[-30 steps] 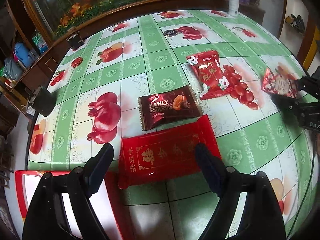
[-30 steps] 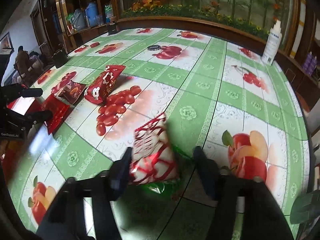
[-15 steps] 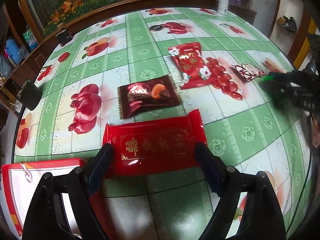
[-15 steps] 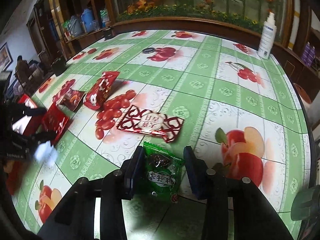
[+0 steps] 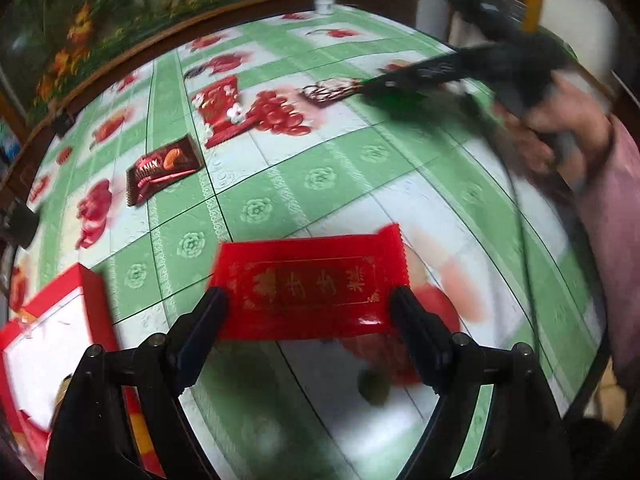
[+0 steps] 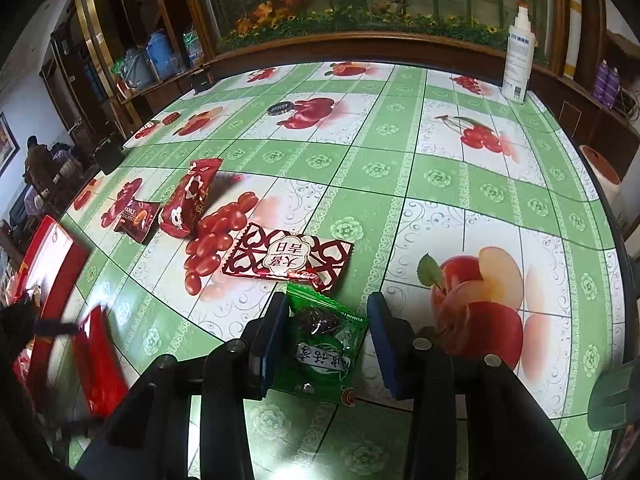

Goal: Organize snacks

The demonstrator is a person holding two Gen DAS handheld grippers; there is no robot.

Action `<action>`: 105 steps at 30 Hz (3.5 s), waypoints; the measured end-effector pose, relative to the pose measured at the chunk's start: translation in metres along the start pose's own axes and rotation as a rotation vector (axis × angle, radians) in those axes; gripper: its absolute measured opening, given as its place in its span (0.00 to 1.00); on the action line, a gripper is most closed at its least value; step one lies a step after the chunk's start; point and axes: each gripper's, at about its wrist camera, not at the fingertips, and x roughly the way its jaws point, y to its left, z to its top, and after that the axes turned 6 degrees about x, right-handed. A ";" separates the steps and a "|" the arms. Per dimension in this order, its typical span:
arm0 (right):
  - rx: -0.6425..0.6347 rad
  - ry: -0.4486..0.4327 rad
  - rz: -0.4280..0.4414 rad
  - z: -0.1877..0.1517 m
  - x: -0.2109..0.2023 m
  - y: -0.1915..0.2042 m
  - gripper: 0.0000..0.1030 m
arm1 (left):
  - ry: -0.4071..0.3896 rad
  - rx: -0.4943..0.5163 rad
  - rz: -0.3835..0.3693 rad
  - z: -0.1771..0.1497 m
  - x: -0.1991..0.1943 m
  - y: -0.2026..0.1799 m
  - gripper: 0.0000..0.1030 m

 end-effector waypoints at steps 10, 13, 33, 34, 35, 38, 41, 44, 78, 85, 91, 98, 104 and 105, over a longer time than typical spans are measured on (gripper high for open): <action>0.013 0.009 -0.007 0.000 0.004 0.001 0.42 | 0.156 -0.568 -0.101 -0.042 -0.013 0.040 0.82; 0.016 0.006 -0.005 -0.001 0.004 0.002 0.42 | 0.127 -0.583 -0.100 -0.038 -0.014 0.034 0.82; 0.030 0.008 0.013 0.001 0.006 0.005 0.44 | 0.177 -0.375 0.038 0.057 0.050 0.011 0.84; 0.028 0.008 0.013 0.001 0.006 0.005 0.44 | 0.179 -0.374 0.034 0.056 0.047 0.009 0.84; 0.025 0.007 0.010 0.001 0.006 0.006 0.44 | 0.188 -0.379 0.038 0.053 0.044 0.007 0.84; 0.015 0.005 0.000 0.001 0.006 0.008 0.44 | 0.208 -0.373 0.072 0.045 0.039 -0.007 0.85; 0.012 0.003 -0.008 0.000 0.006 0.009 0.45 | 0.193 -0.376 0.068 0.042 0.034 -0.017 0.86; -0.003 -0.002 -0.026 -0.001 0.007 0.012 0.45 | 0.186 -0.402 0.078 0.045 0.037 -0.021 0.91; -0.041 0.001 0.084 -0.005 -0.010 0.036 0.36 | -0.045 -0.220 0.270 -0.011 -0.021 0.003 0.47; -0.064 0.019 0.090 -0.007 -0.005 0.044 0.36 | 0.000 -0.257 0.263 -0.016 -0.009 0.011 0.48; -0.052 0.023 0.080 -0.007 -0.004 0.039 0.36 | 0.065 -0.289 0.283 -0.022 -0.002 0.006 0.73; -0.049 0.029 0.070 -0.008 -0.002 0.039 0.36 | 0.065 -0.419 0.221 -0.039 -0.007 0.010 0.87; -0.059 0.030 0.088 -0.009 -0.002 0.045 0.35 | -0.022 -0.416 0.170 -0.044 -0.008 0.009 0.73; -0.063 0.029 0.097 -0.009 -0.002 0.047 0.35 | -0.026 -0.401 0.168 -0.042 -0.009 0.007 0.64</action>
